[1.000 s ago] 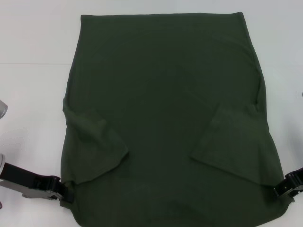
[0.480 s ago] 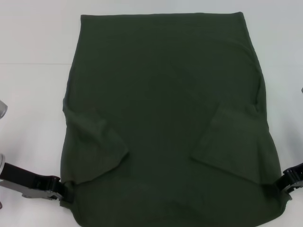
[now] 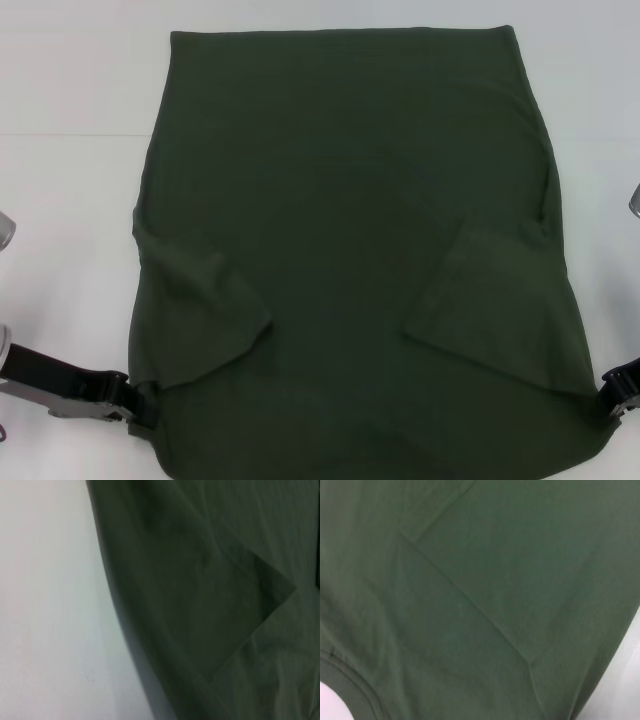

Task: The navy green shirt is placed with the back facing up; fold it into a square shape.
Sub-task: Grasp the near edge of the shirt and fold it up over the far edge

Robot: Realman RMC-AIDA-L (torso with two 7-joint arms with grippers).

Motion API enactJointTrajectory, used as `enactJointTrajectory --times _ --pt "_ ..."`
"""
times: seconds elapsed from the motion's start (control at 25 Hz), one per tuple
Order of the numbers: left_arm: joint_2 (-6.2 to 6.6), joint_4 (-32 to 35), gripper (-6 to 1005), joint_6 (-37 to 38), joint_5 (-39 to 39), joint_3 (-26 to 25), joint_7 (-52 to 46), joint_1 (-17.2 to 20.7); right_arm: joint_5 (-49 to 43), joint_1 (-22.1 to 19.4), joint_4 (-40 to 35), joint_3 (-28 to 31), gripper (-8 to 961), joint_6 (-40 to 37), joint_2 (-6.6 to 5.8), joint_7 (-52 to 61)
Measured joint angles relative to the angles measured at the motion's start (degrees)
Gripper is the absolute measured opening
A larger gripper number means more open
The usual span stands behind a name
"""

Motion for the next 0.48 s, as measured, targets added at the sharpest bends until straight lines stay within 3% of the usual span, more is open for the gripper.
enactJointTrajectory --times 0.12,0.48 --pt "0.04 0.0 37 0.1 -0.1 0.0 0.1 0.1 0.0 0.0 0.0 0.0 105 0.0 -0.01 0.0" --pt "0.52 -0.4 36 2.4 -0.2 -0.4 0.9 0.3 2.8 0.1 0.0 0.5 64 -3.7 -0.38 -3.2"
